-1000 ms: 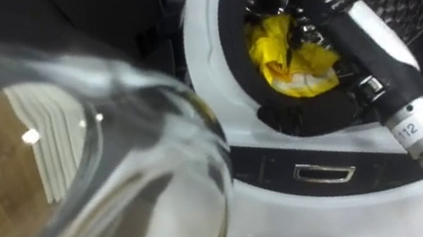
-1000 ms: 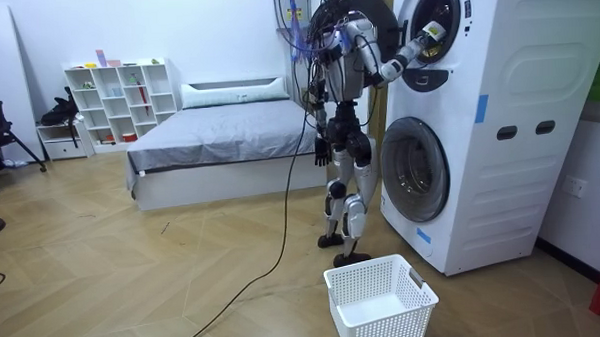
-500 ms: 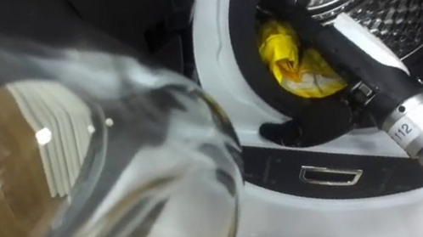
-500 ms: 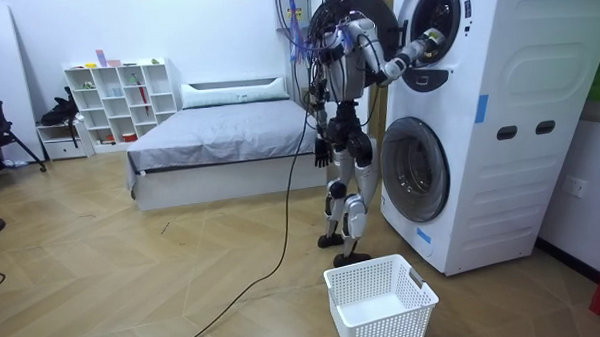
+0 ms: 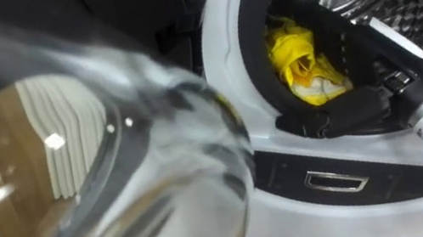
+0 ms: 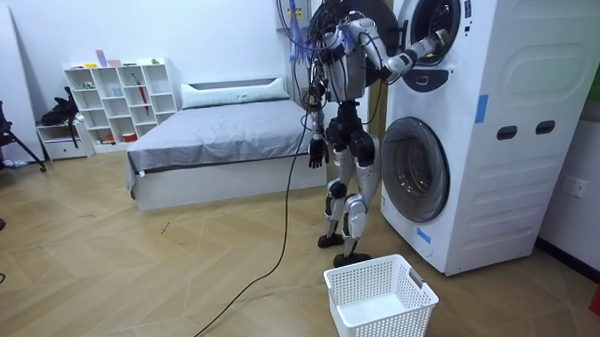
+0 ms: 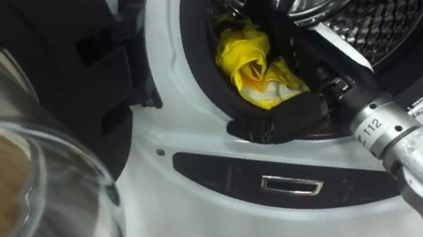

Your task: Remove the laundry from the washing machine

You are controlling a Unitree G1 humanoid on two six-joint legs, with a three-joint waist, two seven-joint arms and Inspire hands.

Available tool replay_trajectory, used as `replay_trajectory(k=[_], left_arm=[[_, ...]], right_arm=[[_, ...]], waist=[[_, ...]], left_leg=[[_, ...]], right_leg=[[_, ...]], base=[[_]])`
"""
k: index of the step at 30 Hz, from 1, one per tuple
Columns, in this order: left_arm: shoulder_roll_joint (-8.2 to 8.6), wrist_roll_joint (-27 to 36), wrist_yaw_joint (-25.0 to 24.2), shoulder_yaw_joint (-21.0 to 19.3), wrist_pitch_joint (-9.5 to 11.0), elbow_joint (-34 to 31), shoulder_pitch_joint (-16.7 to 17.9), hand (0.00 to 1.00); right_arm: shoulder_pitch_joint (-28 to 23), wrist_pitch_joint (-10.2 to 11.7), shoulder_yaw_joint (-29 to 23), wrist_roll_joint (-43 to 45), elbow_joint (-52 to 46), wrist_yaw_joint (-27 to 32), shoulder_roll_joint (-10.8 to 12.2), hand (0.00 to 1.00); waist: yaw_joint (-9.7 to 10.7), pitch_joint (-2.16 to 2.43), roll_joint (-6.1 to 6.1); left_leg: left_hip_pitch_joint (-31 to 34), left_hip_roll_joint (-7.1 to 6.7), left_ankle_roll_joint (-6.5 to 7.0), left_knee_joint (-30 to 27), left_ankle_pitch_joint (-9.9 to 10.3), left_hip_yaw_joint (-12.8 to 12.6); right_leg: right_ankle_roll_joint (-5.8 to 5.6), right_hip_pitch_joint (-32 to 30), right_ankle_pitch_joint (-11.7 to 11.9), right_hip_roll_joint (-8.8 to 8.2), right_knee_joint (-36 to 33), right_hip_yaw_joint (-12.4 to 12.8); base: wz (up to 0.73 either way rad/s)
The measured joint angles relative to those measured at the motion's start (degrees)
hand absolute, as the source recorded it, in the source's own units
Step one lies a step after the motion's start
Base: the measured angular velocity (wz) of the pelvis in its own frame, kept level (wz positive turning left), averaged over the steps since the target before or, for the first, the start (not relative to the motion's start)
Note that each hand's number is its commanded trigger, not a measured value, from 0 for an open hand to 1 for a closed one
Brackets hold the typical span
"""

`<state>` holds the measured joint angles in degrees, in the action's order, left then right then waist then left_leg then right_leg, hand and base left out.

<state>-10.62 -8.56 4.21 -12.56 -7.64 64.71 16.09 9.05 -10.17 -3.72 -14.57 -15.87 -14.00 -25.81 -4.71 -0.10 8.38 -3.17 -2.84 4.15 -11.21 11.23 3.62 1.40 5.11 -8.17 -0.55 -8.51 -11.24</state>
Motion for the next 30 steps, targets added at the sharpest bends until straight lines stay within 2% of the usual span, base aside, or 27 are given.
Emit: replay_trajectory(k=[4,11,17,24,30], left_arm=[[-0.07,0.0,1.1,-1.3,-0.3,0.0,0.2,0.0],[-0.08,0.0,3.0,-1.3,-0.8,0.0,0.2,0.0],[-0.07,0.0,3.1,-1.3,-1.3,0.0,0.2,0.0],[-0.03,0.0,3.1,-1.3,-2.1,0.0,0.2,0.0],[-0.21,0.0,2.7,-0.8,-2.4,-0.6,0.2,0.0]], right_arm=[[0.0,0.0,-0.5,-3.7,1.5,-0.6,-1.4,0.0],[0.0,0.0,-0.9,-6.4,1.9,-0.8,-1.7,0.0],[0.0,0.0,-3.6,-10.7,2.3,-0.8,-1.7,0.0],[0.0,-1.3,-5.6,-15.8,2.3,-0.8,-1.7,0.0],[0.2,-1.1,-6.4,-22.0,4.3,-0.9,-1.7,0.0]], waist=[[0.3,0.09,0.16],[0.5,0.03,0.03],[0.4,-0.09,-0.47],[0.5,-0.03,-0.57],[0.4,0.08,-0.83]], left_leg=[[0.2,-0.17,0.09,-0.2,0.1,0.5],[0.1,-0.17,0.14,-0.2,0.2,0.8],[0.1,-0.16,0.14,-0.2,0.2,0.9],[0.3,-0.16,0.15,-0.2,0.2,0.7],[0.1,-0.16,0.24,-0.3,0.3,0.9]], right_leg=[[-0.13,0.1,-0.1,-0.07,0.1,-0.2],[-0.15,0.1,-0.1,-0.06,-0.1,-0.2],[-0.16,0.1,-0.1,-0.06,-0.1,-0.3],[-0.22,0.0,0.0,-0.12,-0.2,-0.4],[-0.32,0.2,0.0,-0.26,-0.2,-1.5]], base=[[0.07],[0.0],[0.0],[0.0],[0.02]])
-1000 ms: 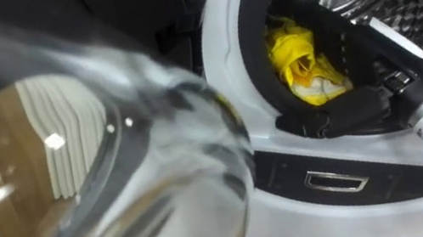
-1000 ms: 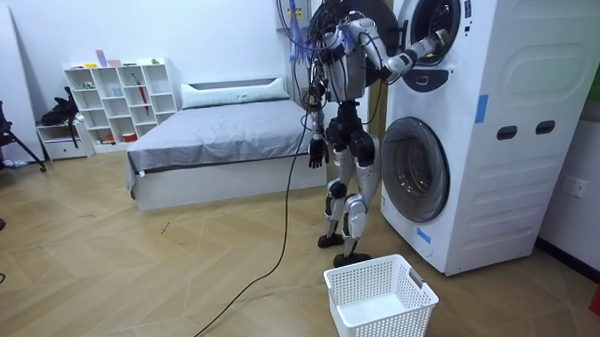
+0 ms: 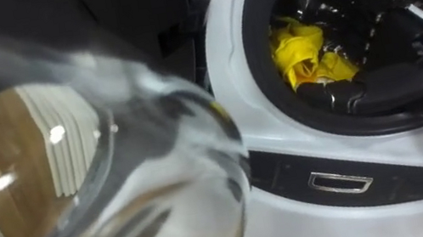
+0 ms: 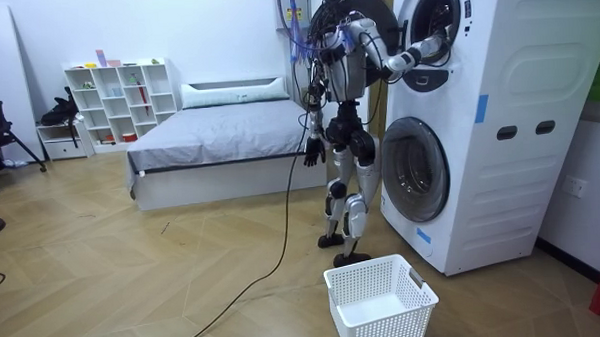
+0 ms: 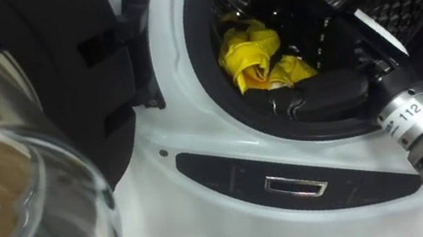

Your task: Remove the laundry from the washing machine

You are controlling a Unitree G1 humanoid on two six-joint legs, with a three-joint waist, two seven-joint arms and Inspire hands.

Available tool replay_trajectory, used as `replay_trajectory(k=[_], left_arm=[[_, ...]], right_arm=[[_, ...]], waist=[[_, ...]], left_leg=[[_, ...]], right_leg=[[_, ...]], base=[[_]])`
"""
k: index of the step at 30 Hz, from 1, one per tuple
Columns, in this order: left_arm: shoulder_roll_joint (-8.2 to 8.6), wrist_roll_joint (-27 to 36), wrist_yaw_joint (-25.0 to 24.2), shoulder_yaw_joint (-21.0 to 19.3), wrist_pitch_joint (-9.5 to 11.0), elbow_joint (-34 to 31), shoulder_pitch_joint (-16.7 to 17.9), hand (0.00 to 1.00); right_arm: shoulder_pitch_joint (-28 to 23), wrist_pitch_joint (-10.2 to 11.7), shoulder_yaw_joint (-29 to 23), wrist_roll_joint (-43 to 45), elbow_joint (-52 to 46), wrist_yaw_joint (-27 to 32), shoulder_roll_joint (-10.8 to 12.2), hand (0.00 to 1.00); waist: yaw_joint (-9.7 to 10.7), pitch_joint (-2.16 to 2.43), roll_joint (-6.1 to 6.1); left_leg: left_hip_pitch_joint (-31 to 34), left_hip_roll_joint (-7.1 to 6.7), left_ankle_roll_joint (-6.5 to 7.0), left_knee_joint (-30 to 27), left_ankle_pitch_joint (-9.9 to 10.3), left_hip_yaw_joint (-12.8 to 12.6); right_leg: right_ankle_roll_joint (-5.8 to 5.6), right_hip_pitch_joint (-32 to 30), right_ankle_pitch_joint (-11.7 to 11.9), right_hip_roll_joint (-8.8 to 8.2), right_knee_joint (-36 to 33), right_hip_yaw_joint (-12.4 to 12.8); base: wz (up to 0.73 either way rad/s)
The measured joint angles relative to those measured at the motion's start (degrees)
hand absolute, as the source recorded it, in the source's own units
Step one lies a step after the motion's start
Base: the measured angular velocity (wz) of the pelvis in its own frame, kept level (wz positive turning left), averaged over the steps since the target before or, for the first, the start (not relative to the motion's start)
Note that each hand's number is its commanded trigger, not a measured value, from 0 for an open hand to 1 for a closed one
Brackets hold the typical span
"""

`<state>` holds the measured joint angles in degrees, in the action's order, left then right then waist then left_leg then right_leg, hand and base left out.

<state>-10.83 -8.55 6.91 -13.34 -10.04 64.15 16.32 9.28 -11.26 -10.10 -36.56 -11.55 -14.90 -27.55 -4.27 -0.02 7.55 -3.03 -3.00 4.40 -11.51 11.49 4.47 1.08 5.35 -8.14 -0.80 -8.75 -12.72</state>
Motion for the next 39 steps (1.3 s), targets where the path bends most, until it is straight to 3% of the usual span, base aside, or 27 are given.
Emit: replay_trajectory(k=[7,17,23,31,32,33,34,35,39], left_arm=[[0.03,0.0,-0.1,0.1,0.0,0.0,0.0,0.0],[0.06,0.0,-1.1,1.2,-0.7,-0.1,-0.6,0.0],[-0.03,-0.1,-2.3,1.1,-0.9,-1.2,-1.1,0.0],[-0.7,0.1,-3.0,1.7,-1.6,-1.0,-2.6,0.0],[-0.9,0.1,-2.9,2.5,-1.6,-0.9,-2.8,0.0],[-1.01,0.1,-2.9,3.0,-1.6,-0.7,-2.9,0.0],[-1.07,0.1,-2.8,3.1,-1.6,-0.5,-3.0,0.0],[-1.22,0.2,-2.6,3.2,-1.7,0.1,-3.0,0.0],[-1.42,0.6,-2.3,3.5,-1.8,0.0,-2.9,0.0]], right_arm=[[0.1,0.0,-0.1,1.6,0.9,-1.4,0.0,0.0],[1.0,-0.1,0.5,15.2,0.6,-4.5,-0.2,0.0],[7.2,-0.1,2.3,25.4,2.2,-7.5,-3.1,0.0],[15.2,-3.9,6.4,43.6,9.8,-9.3,-6.7,0.0],[16.1,-3.8,6.8,44.4,10.4,-9.9,-6.7,0.36],[16.8,-3.8,6.9,45.1,10.5,-10.6,-6.7,0.56],[17.1,-3.8,7.0,45.2,10.6,-10.9,-6.8,0.62],[17.7,-3.8,7.4,45.2,11.3,-11.2,-7.1,1.0],[19.0,-3.8,8.6,45.1,12.4,-13.3,-7.7,1.0]], waist=[[0.0,-0.02,-0.05],[0.0,0.03,0.39],[0.9,0.16,1.17],[0.5,-0.07,3.64],[0.5,0.02,3.81],[0.5,0.05,3.87],[0.5,0.05,3.93],[0.5,0.1,4.02],[0.6,0.15,4.09]], left_leg=[[-0.7,-0.04,0.03,0.1,0.1,0.4],[-0.4,-0.16,0.1,-0.1,0.1,0.4],[-0.3,-0.27,0.09,-0.3,0.1,0.4],[-0.5,-0.34,0.09,-0.1,0.1,0.3],[-0.4,-0.32,0.1,-0.1,0.1,0.3],[-0.4,-0.31,0.1,0.0,0.1,0.3],[-0.4,-0.3,0.11,0.1,0.1,0.3],[-0.4,-0.27,0.11,0.2,0.1,0.2],[-0.6,-0.24,0.12,0.2,0.1,0.3]], right_leg=[[-0.01,0.7,0.0,0.12,0.0,0.0],[-0.04,0.5,0.0,-0.05,0.0,-0.2],[-0.08,0.4,-0.1,-0.04,0.0,0.0],[-0.08,0.3,-0.1,0.16,0.0,0.3],[-0.08,0.2,-0.1,0.21,0.0,0.4],[-0.08,0.1,-0.1,0.23,0.0,0.4],[-0.08,0.1,-0.1,0.24,0.0,0.4],[-0.08,0.1,-0.1,0.28,0.0,0.5],[-0.08,0.0,-0.1,0.43,0.0,1.4]], base=[[0.0],[0.0],[0.0],[-0.01],[0.0],[0.0],[0.0],[0.0],[-0.04]])
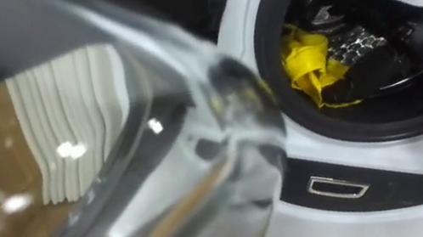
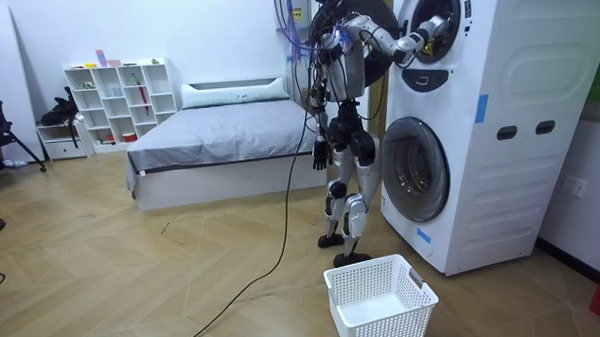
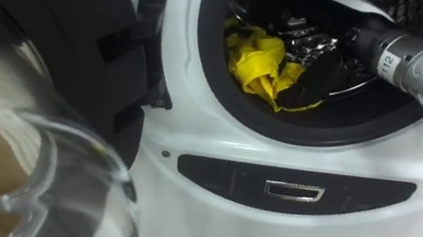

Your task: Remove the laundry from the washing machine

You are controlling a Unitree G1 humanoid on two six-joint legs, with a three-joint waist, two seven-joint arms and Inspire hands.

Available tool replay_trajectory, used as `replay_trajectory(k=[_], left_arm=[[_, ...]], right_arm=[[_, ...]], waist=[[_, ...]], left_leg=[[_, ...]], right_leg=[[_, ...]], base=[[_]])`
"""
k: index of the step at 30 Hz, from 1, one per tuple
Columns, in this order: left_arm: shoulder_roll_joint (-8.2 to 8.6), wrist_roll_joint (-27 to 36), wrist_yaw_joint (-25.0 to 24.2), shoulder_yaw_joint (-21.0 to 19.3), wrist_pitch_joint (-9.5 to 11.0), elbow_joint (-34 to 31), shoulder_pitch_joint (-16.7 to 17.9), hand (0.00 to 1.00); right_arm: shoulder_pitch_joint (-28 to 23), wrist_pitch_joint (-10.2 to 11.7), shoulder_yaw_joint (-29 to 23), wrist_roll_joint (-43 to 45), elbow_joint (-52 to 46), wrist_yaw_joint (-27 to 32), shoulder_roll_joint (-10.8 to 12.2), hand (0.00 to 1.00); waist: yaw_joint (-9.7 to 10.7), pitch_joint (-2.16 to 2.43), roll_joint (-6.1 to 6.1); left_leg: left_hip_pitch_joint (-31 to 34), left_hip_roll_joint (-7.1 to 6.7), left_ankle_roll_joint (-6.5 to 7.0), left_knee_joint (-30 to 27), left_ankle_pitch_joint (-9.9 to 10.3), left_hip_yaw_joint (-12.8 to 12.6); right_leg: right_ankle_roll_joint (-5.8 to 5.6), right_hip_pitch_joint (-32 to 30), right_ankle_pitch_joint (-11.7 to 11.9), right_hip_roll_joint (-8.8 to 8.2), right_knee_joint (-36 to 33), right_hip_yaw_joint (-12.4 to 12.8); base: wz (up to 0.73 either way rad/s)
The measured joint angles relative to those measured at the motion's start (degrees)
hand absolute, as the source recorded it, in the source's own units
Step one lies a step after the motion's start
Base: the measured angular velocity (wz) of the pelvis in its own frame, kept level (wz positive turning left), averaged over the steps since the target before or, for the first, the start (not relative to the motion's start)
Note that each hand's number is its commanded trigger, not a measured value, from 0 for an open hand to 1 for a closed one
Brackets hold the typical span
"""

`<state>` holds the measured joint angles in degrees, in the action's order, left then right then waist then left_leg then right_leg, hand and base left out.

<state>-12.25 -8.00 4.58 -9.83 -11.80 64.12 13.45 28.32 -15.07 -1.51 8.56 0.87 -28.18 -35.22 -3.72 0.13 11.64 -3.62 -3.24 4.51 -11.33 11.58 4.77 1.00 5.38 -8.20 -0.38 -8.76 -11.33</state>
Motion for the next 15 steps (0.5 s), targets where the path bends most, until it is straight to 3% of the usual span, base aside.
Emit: replay_trajectory(k=[6,9,15], left_arm=[[0.0,0.2,-0.7,0.0,-0.5,-0.2,0.3,0.0],[-0.06,1.0,-0.9,0.5,-0.8,-0.8,1.1,0.0],[-0.31,1.6,-0.9,1.2,-0.7,-1.1,1.2,0.0]], right_arm=[[0.0,-1.8,0.4,-0.4,0.3,-6.1,0.0,1.0],[1.2,-3.2,0.1,1.2,1.5,-5.2,-0.5,1.0],[2.0,-3.4,0.1,3.5,1.9,-6.3,-1.3,1.0]], waist=[[0.3,-0.02,-0.06],[0.4,-0.03,-0.15],[0.4,-0.2,-0.81]], left_leg=[[0.6,-0.15,0.0,-0.5,0.0,0.1],[0.8,-0.21,0.01,-0.6,0.0,0.2],[1.0,-0.12,0.03,-0.4,0.0,0.1]], right_leg=[[0.02,-0.5,0.0,-0.09,-0.3,0.2],[0.02,-0.7,0.0,-0.19,-0.6,0.0],[0.0,-1.1,0.0,-0.2,-0.9,-0.4]], base=[[-0.02],[0.0],[0.0]])
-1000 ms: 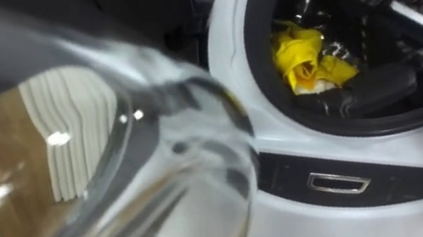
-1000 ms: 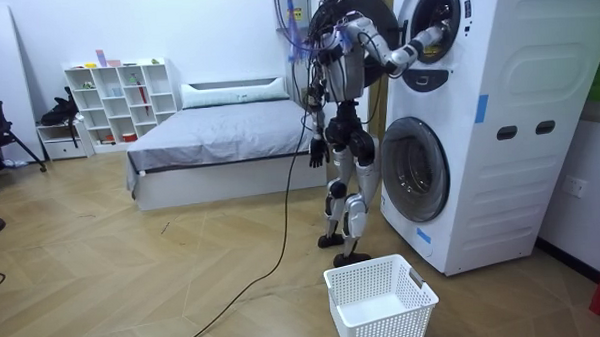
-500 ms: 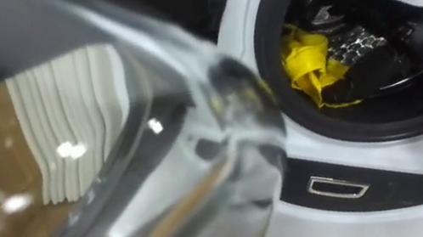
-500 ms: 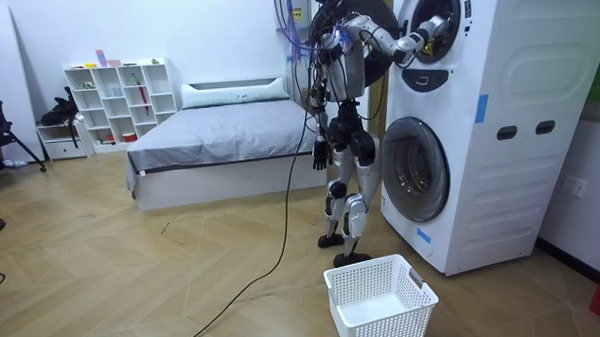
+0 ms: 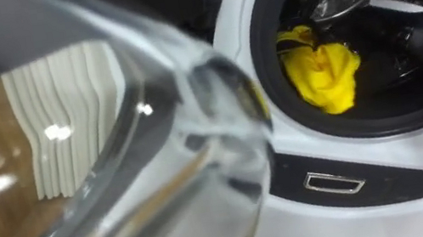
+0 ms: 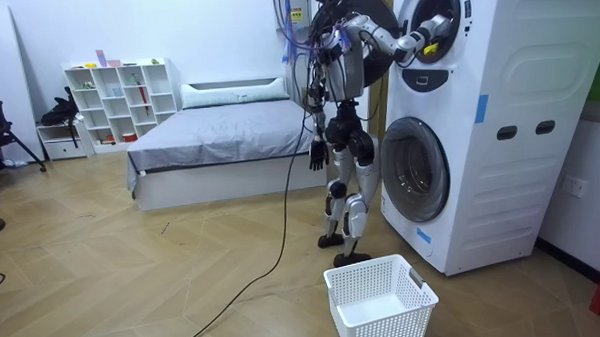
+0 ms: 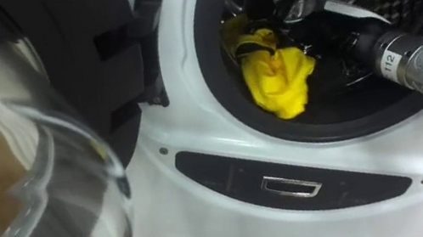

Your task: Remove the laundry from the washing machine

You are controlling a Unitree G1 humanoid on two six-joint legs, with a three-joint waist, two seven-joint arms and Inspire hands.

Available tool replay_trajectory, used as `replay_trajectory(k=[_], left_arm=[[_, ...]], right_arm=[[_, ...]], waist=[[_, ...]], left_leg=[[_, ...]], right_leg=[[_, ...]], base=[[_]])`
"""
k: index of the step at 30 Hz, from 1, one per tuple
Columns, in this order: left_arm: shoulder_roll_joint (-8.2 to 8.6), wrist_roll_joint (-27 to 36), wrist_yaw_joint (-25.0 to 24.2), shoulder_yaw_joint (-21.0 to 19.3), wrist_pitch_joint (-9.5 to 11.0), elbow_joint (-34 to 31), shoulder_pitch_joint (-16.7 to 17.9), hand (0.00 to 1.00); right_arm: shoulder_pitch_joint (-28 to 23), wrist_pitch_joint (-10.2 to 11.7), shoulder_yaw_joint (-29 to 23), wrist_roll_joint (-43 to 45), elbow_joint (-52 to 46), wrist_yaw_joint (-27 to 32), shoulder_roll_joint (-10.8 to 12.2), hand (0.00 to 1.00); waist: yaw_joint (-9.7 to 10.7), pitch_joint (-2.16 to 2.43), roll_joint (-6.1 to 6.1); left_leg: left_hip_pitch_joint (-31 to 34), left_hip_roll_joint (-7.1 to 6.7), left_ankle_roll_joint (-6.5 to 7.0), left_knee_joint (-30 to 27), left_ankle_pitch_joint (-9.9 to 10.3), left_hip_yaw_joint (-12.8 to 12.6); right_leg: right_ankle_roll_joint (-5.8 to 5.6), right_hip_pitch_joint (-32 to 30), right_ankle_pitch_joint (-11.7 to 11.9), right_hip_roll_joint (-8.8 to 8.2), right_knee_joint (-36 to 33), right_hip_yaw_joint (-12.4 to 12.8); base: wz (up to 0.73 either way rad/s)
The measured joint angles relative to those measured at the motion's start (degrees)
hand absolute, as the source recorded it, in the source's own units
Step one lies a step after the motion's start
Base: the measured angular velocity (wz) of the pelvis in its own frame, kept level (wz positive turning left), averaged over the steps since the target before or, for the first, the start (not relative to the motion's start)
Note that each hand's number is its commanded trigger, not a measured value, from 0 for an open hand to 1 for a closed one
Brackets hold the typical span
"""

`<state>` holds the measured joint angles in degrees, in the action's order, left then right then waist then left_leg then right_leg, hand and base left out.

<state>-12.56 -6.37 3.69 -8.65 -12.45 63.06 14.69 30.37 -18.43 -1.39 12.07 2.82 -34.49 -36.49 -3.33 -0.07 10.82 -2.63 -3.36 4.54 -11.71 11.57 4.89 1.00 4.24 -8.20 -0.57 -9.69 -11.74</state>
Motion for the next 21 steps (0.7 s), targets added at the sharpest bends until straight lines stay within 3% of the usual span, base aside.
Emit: replay_trajectory(k=[6,14,19,21], left_arm=[[-0.15,0.1,0.7,0.8,1.2,-0.1,-0.9,0.0],[-0.34,0.2,1.2,1.2,1.4,0.0,-0.9,0.0],[-0.65,0.3,2.2,0.4,2.3,0.0,-0.5,0.0],[-0.5,0.7,2.4,0.3,2.7,0.5,-0.4,0.0]], right_arm=[[0.1,0.1,0.0,0.0,-0.1,-0.5,-0.1,1.0],[-0.1,0.1,0.1,-0.1,-0.7,0.1,-0.1,1.0],[-1.9,0.1,-0.5,-0.6,-6.9,3.7,-0.1,1.0],[-5.2,0.1,-2.4,-1.2,-13.7,5.6,-0.1,1.0]], waist=[[0.0,0.02,-0.07],[-0.4,0.02,-0.05],[-0.6,0.3,0.39],[-0.6,0.3,0.37]], left_leg=[[0.0,0.05,0.0,0.1,0.0,-0.1],[-0.1,0.25,-0.04,0.3,0.0,-0.6],[-0.3,0.63,-0.13,0.5,0.0,-1.5],[-0.7,0.66,-0.14,0.6,0.0,-1.6]], right_leg=[[0.0,0.0,0.0,0.04,0.0,0.0],[0.0,-0.2,0.0,0.18,0.0,0.5],[0.03,-0.3,0.0,0.4,-0.1,0.8],[0.04,0.0,0.0,0.42,-0.1,1.0]], base=[[0.0],[-0.02],[-0.03],[-0.02]])
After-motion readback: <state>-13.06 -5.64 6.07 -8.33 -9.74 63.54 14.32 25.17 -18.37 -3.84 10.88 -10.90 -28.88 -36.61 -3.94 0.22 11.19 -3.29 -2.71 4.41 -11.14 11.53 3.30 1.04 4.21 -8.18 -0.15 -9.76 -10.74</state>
